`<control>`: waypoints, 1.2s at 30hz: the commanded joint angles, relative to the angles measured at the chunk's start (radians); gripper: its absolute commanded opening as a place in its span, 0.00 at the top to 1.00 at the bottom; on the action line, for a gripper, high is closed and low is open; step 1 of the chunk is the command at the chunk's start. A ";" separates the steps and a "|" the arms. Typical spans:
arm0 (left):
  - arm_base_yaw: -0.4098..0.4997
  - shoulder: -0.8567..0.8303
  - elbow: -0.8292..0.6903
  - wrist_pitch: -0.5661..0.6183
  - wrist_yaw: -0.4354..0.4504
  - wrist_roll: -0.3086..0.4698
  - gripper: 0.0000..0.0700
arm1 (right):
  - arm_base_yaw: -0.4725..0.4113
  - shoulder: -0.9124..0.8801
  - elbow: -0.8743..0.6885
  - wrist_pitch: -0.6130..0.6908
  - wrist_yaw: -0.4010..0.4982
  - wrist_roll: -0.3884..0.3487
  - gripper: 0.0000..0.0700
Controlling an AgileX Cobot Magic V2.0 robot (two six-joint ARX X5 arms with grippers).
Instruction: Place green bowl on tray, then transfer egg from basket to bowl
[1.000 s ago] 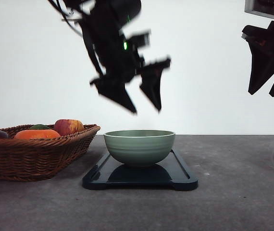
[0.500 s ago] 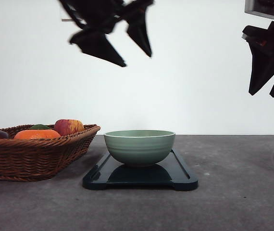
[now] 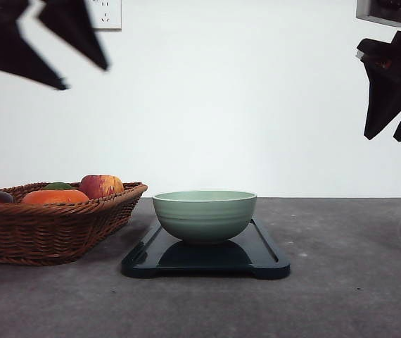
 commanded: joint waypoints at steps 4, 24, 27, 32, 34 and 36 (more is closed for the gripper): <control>0.034 -0.060 -0.020 -0.121 -0.004 0.012 0.38 | 0.005 0.007 0.007 0.014 -0.010 -0.014 0.59; 0.043 -0.092 -0.020 -0.143 0.001 0.007 1.00 | 0.004 0.006 0.008 -0.068 -0.049 -0.009 0.98; 0.043 -0.092 -0.020 -0.143 0.001 0.007 1.00 | 0.004 0.006 0.008 -0.059 -0.048 -0.009 0.98; 0.043 -0.092 -0.020 -0.143 0.001 0.007 1.00 | 0.004 0.006 0.008 -0.057 -0.049 -0.009 0.98; 0.043 -0.095 -0.020 -0.147 -0.001 0.017 1.00 | 0.004 0.006 0.008 -0.057 -0.049 -0.009 0.98; 0.048 -0.112 -0.025 -0.156 -0.008 0.070 1.00 | 0.004 0.006 0.008 -0.055 -0.049 -0.009 0.98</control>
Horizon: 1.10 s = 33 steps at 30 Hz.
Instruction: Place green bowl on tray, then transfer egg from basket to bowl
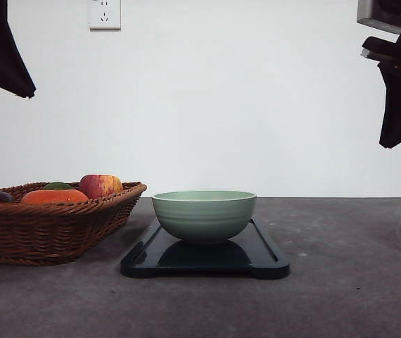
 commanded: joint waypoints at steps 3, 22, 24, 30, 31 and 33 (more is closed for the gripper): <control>0.021 -0.070 -0.043 0.056 -0.012 0.078 1.00 | 0.004 0.006 0.008 0.019 0.000 -0.006 0.98; 0.354 -0.663 -0.502 0.208 -0.056 0.100 1.00 | 0.004 0.006 0.008 0.111 0.000 -0.006 0.98; 0.382 -0.703 -0.545 0.224 -0.056 0.100 1.00 | 0.004 0.006 0.008 0.111 0.000 -0.006 0.98; 0.445 -0.798 -0.671 0.343 -0.056 0.100 1.00 | 0.004 0.006 0.008 0.111 0.000 -0.006 0.98; 0.451 -0.813 -0.691 0.362 -0.056 0.100 1.00 | 0.004 0.006 0.008 0.111 0.000 -0.006 0.98; 0.458 -0.841 -0.727 0.387 -0.056 0.100 1.00 | 0.004 0.006 0.008 0.111 0.000 -0.006 0.98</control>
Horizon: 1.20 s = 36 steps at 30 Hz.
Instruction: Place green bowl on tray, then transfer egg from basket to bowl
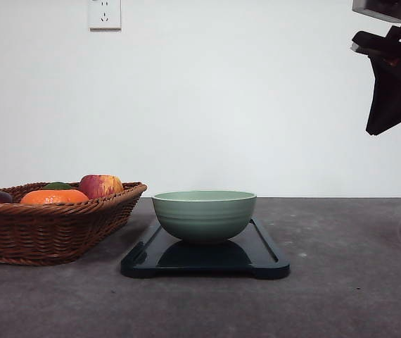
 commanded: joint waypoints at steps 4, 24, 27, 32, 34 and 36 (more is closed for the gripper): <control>0.005 -0.013 -0.027 0.007 -0.005 0.008 1.00 | 0.004 0.006 0.008 0.010 0.000 -0.006 0.98; 0.004 -0.013 -0.027 0.017 -0.004 0.007 1.00 | 0.004 0.006 0.008 0.010 0.005 -0.033 0.98; 0.004 -0.013 -0.027 0.017 -0.004 0.007 1.00 | -0.002 -0.021 0.005 0.010 0.039 -0.084 0.98; 0.004 -0.013 -0.027 0.017 -0.004 0.007 1.00 | -0.024 -0.156 -0.068 0.072 0.057 -0.115 0.98; 0.004 -0.013 -0.027 0.017 -0.004 0.007 1.00 | -0.038 -0.220 -0.126 0.121 0.057 -0.116 0.98; 0.004 -0.013 -0.027 0.017 -0.004 0.007 1.00 | -0.053 -0.293 -0.200 0.177 0.057 -0.119 0.98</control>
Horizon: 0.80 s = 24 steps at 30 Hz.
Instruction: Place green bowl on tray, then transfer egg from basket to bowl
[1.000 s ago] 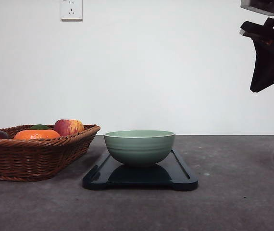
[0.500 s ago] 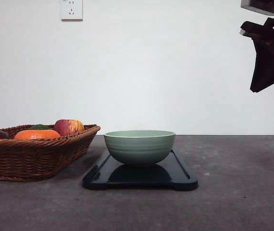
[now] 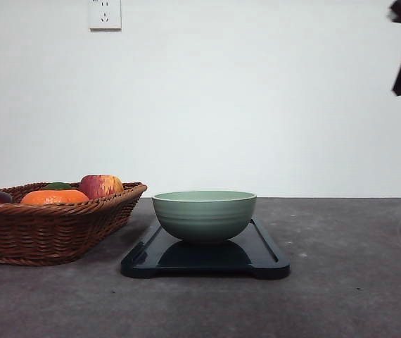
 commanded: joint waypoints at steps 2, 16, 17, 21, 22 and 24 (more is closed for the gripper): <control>0.002 -0.002 -0.019 0.013 -0.004 0.006 1.00 | -0.016 -0.090 -0.109 0.072 0.005 -0.018 0.98; 0.002 -0.002 -0.019 0.013 -0.004 0.007 1.00 | -0.137 -0.690 -0.532 0.165 0.046 -0.023 0.98; 0.002 -0.002 -0.019 0.013 -0.004 0.007 1.00 | -0.143 -0.721 -0.549 0.165 0.054 -0.023 0.98; 0.002 -0.002 -0.019 0.013 -0.004 0.007 1.00 | -0.148 -0.816 -0.616 0.166 0.056 -0.023 0.98; 0.002 -0.002 -0.019 0.013 -0.004 0.006 1.00 | -0.148 -0.834 -0.633 0.165 0.056 -0.020 0.98; 0.002 -0.002 -0.019 0.013 -0.004 0.007 1.00 | -0.148 -0.869 -0.666 0.165 0.057 -0.002 0.98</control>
